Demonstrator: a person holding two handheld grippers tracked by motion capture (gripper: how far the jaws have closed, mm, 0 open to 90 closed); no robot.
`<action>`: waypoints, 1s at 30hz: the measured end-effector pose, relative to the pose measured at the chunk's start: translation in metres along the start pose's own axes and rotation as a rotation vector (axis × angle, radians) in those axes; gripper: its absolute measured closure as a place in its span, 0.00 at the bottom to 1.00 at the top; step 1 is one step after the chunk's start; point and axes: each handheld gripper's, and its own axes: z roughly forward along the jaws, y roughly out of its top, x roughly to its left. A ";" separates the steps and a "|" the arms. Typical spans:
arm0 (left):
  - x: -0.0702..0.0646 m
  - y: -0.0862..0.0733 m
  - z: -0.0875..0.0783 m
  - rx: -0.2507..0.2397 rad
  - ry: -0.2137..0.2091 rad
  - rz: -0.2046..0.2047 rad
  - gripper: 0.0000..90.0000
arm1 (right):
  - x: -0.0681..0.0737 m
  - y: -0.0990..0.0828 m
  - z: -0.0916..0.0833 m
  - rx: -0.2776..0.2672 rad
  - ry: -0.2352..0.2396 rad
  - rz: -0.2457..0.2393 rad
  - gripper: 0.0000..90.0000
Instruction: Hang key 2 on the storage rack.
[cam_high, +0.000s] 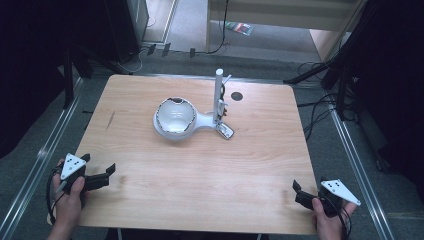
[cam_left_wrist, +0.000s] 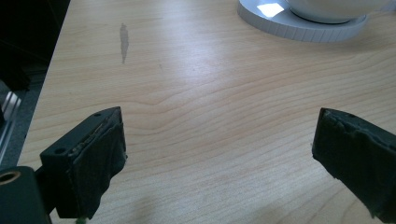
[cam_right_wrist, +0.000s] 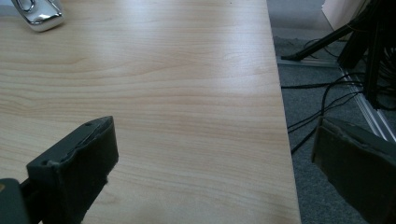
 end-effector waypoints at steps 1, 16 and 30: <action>0.000 0.000 0.000 0.000 0.000 0.000 0.03 | 0.000 0.000 0.000 -0.002 0.001 0.004 0.01; 0.001 0.000 0.001 0.005 -0.006 -0.005 0.04 | -0.001 0.000 0.001 0.022 0.003 0.013 0.01; 0.001 0.000 0.001 0.007 -0.007 -0.008 0.04 | -0.001 0.000 0.002 0.025 -0.014 0.018 0.10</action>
